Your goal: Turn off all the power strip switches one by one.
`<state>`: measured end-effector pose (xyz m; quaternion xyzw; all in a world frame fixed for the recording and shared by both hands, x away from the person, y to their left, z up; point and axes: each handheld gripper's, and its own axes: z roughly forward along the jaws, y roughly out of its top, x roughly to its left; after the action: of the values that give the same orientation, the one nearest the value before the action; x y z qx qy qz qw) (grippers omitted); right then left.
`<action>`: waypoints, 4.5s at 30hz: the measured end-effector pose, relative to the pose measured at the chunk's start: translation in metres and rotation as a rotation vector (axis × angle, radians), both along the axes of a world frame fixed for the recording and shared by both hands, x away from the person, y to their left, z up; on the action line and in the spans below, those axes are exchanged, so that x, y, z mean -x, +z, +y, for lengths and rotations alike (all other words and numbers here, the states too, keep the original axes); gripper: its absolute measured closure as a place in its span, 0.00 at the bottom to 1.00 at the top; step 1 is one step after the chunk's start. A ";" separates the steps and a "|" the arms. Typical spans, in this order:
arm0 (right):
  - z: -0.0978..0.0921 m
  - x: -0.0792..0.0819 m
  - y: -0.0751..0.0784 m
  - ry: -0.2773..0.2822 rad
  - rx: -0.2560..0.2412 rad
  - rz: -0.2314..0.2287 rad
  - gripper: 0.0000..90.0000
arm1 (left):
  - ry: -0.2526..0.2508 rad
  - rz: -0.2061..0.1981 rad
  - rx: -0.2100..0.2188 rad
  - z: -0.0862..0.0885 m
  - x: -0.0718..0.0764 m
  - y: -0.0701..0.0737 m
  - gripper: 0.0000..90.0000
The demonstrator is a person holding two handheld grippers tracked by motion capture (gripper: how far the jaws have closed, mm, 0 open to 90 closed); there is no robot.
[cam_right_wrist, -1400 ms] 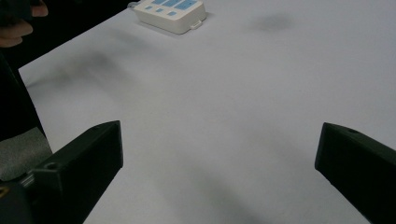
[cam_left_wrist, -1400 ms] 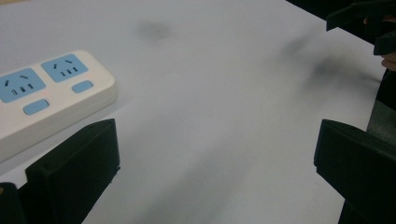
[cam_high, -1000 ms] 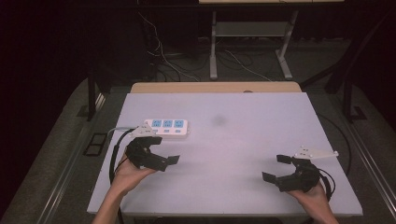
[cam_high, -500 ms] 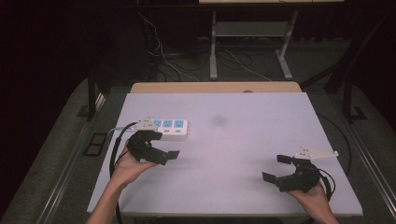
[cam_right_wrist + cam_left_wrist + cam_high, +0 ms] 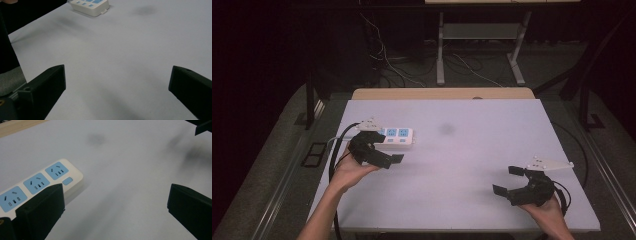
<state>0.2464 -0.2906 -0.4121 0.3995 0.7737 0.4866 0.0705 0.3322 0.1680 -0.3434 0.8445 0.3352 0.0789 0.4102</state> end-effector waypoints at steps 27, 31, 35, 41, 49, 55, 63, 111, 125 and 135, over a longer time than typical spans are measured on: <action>-0.001 0.002 0.000 -0.005 0.004 0.000 0.01 | -0.025 0.022 -0.075 -0.012 -0.043 -0.001 0.02; -0.001 0.002 0.000 -0.007 0.003 0.002 0.01 | -0.028 0.021 -0.084 -0.013 -0.049 0.000 0.04; -0.001 0.002 -0.001 -0.006 0.006 0.006 0.01 | -0.025 0.025 -0.093 -0.016 -0.054 0.000 0.05; -0.001 0.002 -0.001 -0.006 0.008 0.005 0.01 | -0.026 0.022 -0.100 -0.020 -0.063 0.000 0.08; -0.001 0.002 -0.001 -0.006 0.010 0.008 0.01 | -0.006 0.029 -0.088 -0.021 -0.073 -0.006 0.15; -0.001 0.001 -0.002 -0.005 0.012 0.009 0.01 | 0.003 0.037 -0.063 -0.020 -0.080 -0.011 0.21; -0.001 0.001 -0.002 -0.005 0.013 0.015 0.01 | 0.021 0.036 -0.055 -0.020 -0.085 -0.017 0.42; -0.003 0.000 -0.003 -0.003 0.018 0.014 0.01 | -0.019 0.145 -0.188 -0.026 -0.111 -0.064 0.99; -0.006 0.001 -0.001 -0.014 0.014 0.004 0.01 | -0.041 0.140 -0.190 -0.028 -0.108 -0.065 1.00; -0.008 0.001 -0.001 -0.015 0.017 0.001 0.01 | -0.008 0.164 -0.113 -0.021 -0.109 -0.071 1.00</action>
<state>0.2454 -0.2985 -0.4133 0.4050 0.7748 0.4792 0.0772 0.4408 0.1469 -0.4140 0.8713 0.3592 0.0263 0.3334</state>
